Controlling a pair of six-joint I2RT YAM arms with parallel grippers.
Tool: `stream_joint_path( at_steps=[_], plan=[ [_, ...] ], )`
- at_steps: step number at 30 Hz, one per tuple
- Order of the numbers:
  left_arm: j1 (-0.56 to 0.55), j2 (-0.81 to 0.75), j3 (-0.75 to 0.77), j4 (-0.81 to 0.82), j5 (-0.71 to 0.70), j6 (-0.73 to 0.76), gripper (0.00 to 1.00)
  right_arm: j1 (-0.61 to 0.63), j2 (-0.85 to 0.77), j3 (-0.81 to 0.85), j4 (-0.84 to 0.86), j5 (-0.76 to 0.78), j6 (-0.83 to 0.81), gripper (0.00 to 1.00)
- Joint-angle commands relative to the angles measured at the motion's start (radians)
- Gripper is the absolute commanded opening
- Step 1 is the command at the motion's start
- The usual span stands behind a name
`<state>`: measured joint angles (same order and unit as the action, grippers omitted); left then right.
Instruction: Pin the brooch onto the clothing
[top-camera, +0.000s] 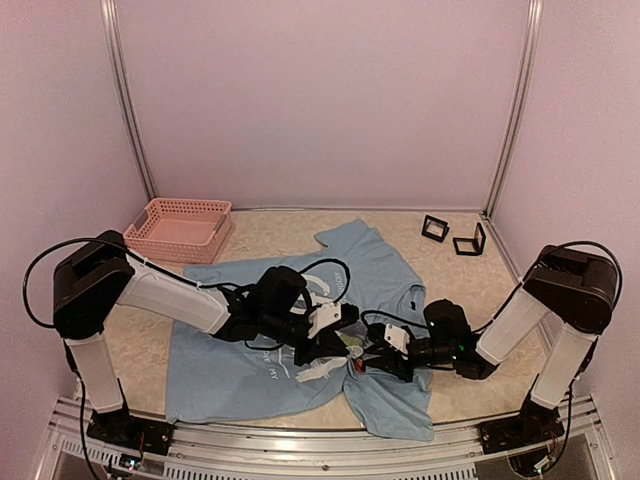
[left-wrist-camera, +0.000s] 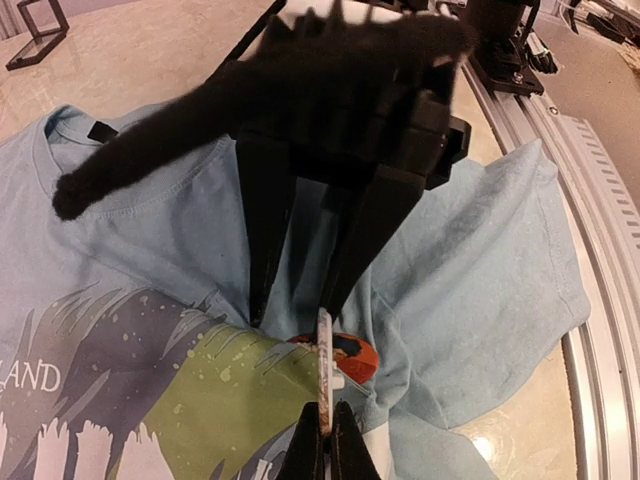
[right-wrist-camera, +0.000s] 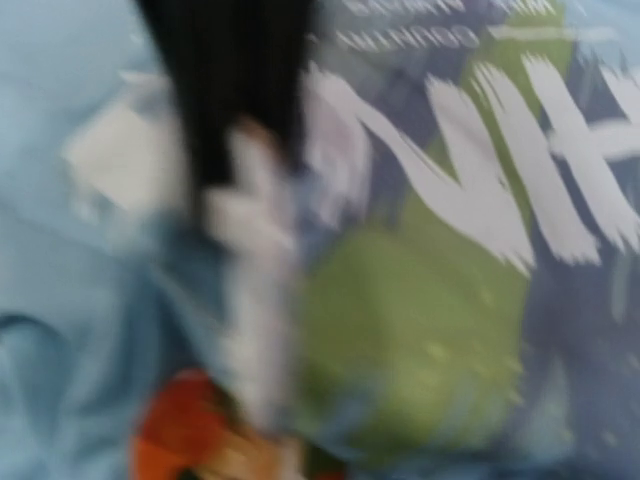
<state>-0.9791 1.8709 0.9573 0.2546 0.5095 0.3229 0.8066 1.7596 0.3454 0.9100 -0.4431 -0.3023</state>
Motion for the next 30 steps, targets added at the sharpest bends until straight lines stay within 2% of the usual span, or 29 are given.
stream_joint_path(
  at_steps=[1, 7, 10, 13, 16, 20, 30],
  plan=[
    [-0.012, -0.044, 0.024, -0.068, 0.023, 0.011, 0.00, -0.030, 0.007, 0.011, -0.040, 0.029, 0.035, 0.25],
    [-0.012, -0.046, 0.033, -0.064, -0.044, -0.006, 0.00, -0.036, -0.081, 0.026, -0.139, -0.010, -0.011, 0.26],
    [-0.009, -0.032, 0.054, -0.068, -0.111, -0.046, 0.00, -0.035, -0.161, 0.017, -0.157, -0.019, 0.038, 0.27],
    [-0.005, -0.024, 0.064, -0.086, -0.103, -0.062, 0.00, -0.002, -0.241, -0.016, -0.137, 0.032, 0.114, 0.28],
    [-0.005, -0.032, 0.054, -0.081, -0.093, -0.068, 0.00, 0.091, -0.277, -0.070, -0.057, 0.121, 0.151, 0.28],
    [-0.005, -0.034, 0.054, -0.075, -0.080, -0.078, 0.00, 0.167, -0.245, -0.072, 0.002, 0.262, 0.184, 0.28],
    [-0.004, -0.048, 0.039, -0.079, -0.064, -0.079, 0.00, 0.226, -0.122, -0.017, 0.041, 0.354, 0.254, 0.27]
  ],
)
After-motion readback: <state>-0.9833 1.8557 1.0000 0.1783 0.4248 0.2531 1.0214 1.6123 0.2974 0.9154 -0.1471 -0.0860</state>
